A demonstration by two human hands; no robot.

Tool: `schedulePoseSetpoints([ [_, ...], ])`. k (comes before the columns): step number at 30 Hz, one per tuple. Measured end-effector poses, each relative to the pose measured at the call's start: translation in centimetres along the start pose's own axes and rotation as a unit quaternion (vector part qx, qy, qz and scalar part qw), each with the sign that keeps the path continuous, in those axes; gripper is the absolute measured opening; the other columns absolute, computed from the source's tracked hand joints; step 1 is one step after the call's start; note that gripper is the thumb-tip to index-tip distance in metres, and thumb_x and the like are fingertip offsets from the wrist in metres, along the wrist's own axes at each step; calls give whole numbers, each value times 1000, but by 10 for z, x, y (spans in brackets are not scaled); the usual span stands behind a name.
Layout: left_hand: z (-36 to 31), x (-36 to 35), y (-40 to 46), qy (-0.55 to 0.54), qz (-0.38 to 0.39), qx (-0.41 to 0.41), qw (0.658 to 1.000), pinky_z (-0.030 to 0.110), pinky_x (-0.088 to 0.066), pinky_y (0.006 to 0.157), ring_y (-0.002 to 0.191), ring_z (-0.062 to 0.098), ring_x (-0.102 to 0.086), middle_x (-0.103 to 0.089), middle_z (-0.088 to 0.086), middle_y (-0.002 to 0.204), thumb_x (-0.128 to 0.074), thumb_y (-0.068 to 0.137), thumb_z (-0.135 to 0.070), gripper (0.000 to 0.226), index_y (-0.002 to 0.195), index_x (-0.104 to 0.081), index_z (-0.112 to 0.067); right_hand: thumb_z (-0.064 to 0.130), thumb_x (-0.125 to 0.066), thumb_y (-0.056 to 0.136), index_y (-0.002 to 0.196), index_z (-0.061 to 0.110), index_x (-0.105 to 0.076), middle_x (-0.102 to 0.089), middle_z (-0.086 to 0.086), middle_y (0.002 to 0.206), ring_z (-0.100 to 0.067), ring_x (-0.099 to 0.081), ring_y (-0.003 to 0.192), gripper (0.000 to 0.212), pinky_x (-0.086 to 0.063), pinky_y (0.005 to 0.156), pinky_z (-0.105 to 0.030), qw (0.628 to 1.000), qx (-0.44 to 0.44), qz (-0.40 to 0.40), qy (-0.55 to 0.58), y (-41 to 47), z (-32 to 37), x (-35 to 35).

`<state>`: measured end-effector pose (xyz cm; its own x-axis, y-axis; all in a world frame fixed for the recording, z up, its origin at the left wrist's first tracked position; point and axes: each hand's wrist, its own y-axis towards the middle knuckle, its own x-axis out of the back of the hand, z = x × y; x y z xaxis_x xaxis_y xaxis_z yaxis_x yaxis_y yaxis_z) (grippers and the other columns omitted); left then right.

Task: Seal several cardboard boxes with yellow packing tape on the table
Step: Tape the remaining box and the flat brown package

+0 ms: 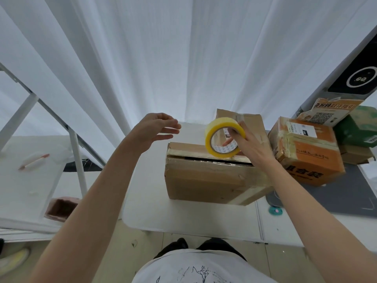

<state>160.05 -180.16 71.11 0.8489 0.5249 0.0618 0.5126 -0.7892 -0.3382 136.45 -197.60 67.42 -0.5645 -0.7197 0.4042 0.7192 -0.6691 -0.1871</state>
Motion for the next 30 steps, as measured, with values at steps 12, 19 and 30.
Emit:
schedulePoseSetpoints([
  [12, 23, 2, 5, -18, -12, 49, 999, 33, -60, 85, 94, 23, -76, -75, 8, 98, -65, 99, -14, 10, 103, -64, -5, 45, -61, 98, 114, 16, -47, -61, -5, 93, -16, -66, 79, 36, -50, 71, -29, 995, 49, -76, -42, 0, -27, -26],
  [19, 33, 4, 4, -9, -19, 41, 999, 31, -62, 78, 85, 23, -76, -72, 9, 93, -67, 97, -14, 12, 103, -62, -4, 17, -73, 89, 114, 24, -41, -60, -5, 99, -14, -62, 86, 41, -54, 65, -34, 983, 84, -160, -23, -12, -60, -51],
  [30, 85, 45, 3, -61, -60, 113, 990, 30, -59, 90, 101, 22, -74, -77, 11, 105, -77, 87, -13, 28, 112, -73, -1, 34, -68, 96, 116, 14, -54, -62, 13, 89, 7, -60, 83, 31, -48, 65, -14, 985, 103, -127, -60, -3, -67, -64],
])
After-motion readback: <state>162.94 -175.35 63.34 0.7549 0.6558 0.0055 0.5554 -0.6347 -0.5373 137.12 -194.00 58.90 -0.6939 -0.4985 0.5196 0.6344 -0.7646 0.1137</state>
